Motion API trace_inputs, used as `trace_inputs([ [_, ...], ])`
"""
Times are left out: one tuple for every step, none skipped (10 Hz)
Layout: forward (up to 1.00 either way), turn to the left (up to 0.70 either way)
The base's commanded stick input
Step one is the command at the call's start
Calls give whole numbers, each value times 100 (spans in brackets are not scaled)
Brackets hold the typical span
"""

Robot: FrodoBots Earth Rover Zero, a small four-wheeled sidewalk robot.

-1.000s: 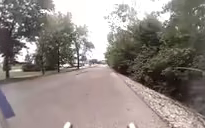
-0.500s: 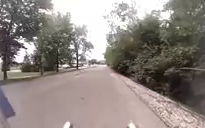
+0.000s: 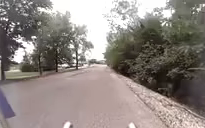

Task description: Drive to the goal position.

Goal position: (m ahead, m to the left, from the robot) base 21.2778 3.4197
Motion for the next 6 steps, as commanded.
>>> trace_inputs([
  [60, 0],
  [60, 0],
  [60, 0],
  [60, 0],
  [60, 0],
  [60, 0],
])
